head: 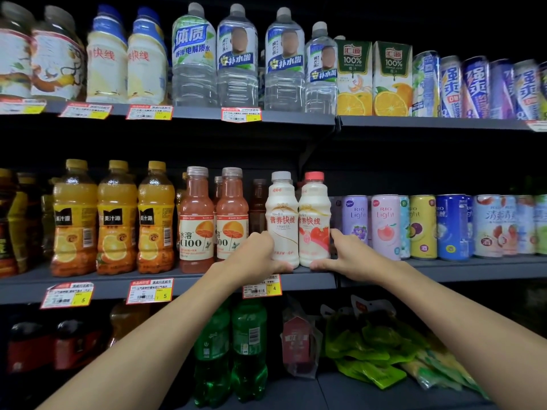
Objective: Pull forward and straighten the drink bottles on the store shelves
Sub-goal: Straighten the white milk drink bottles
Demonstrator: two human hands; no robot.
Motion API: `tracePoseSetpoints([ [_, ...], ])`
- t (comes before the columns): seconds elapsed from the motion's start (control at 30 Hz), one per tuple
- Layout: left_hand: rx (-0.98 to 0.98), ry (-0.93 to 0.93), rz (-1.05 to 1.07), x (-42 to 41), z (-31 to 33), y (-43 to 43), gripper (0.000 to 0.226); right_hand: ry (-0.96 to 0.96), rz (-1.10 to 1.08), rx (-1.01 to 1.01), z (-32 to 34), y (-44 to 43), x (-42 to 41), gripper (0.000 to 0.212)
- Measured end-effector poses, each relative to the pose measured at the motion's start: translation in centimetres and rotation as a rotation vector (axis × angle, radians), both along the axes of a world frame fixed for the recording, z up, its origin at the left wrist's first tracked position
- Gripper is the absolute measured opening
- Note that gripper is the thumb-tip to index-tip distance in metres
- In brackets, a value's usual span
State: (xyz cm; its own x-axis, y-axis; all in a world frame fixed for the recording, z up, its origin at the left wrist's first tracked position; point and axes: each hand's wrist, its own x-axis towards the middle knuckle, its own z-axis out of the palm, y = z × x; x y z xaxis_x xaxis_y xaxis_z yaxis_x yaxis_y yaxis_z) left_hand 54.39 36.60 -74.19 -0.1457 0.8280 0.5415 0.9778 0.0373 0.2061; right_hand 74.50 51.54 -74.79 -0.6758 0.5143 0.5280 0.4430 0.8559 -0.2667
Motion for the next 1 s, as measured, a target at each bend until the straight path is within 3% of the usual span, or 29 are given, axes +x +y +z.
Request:
tracePoseSetpoints([
  [0.37,0.011,-0.003,0.009,-0.1,-0.1,0.4,0.063,0.033,-0.013,-0.01,-0.4,0.5,0.0,0.088],
  [0.7,0.039,0.06,0.044,0.4,-0.6,-0.2,0.055,0.031,-0.063,0.034,-0.8,-0.4,0.1,0.083],
  [0.8,0.137,0.07,0.074,1.0,-0.9,-1.0,0.052,0.119,-0.104,0.035,-1.4,-1.3,0.3,0.085],
  [0.87,0.296,0.065,0.073,1.2,-1.5,-2.1,0.05,0.29,-0.131,0.054,-2.6,-2.2,0.3,0.072],
  [1.0,0.618,0.065,-0.098,0.9,-4.9,-5.1,0.026,0.654,-0.171,0.246,-7.0,-5.0,-0.7,0.02],
])
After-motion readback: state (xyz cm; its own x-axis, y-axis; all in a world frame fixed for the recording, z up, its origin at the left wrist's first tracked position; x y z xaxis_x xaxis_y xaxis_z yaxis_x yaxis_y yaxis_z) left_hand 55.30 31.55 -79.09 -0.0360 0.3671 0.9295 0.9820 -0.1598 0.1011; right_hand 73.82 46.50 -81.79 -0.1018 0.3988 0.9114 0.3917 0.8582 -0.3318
